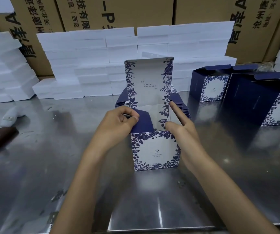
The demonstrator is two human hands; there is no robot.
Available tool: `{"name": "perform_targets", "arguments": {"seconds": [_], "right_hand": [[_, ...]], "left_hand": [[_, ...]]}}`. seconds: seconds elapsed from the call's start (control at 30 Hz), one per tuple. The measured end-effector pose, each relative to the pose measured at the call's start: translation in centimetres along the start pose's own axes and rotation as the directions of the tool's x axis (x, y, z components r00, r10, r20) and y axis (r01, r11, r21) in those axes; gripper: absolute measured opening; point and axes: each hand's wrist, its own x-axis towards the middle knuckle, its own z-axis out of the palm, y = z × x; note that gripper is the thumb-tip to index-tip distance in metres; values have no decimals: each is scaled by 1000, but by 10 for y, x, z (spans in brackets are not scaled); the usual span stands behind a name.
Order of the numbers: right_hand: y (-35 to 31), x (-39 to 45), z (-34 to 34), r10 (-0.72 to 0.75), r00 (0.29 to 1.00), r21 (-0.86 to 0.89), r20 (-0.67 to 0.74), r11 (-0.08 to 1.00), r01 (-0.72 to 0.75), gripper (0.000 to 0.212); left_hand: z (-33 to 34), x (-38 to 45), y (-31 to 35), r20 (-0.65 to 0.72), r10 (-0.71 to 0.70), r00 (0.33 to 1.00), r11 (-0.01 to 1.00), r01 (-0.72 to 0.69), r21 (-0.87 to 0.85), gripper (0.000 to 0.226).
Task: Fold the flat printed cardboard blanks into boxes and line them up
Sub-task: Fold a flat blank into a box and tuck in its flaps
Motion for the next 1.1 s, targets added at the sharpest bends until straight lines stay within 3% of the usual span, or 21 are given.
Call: {"name": "perform_targets", "arguments": {"seconds": [0.13, 0.33, 0.5, 0.67, 0.87, 0.97, 1.1], "right_hand": [[0, 0, 2, -10, 1000, 7, -11, 1000, 10, 74], [0, 1, 5, -16, 1000, 37, 10, 999, 15, 73], [-3, -3, 8, -48, 999, 40, 26, 998, 47, 72], [-6, -5, 8, -44, 998, 64, 46, 997, 41, 72], [-20, 0, -7, 55, 967, -7, 248, 998, -55, 77], [-22, 11, -21, 105, 943, -107, 315, 992, -74, 75], [-20, 8, -39, 27, 920, -97, 390, 995, 11, 92]], "left_hand": [[3, 0, -3, -32, 57, 998, 996, -55, 65, 24], [0, 12, -7, -78, 37, 996, 999, -39, -20, 16], [4, 17, -14, -90, 45, 995, 999, -47, -26, 25], [2, 25, -15, -112, 69, 991, 993, -79, -85, 7], [22, 23, -26, -96, -24, 995, 871, -26, -490, 18], [31, 22, -28, -159, -18, 987, 834, -73, -546, 21], [33, 24, -30, -181, 14, 983, 831, -112, -544, 22]]}}
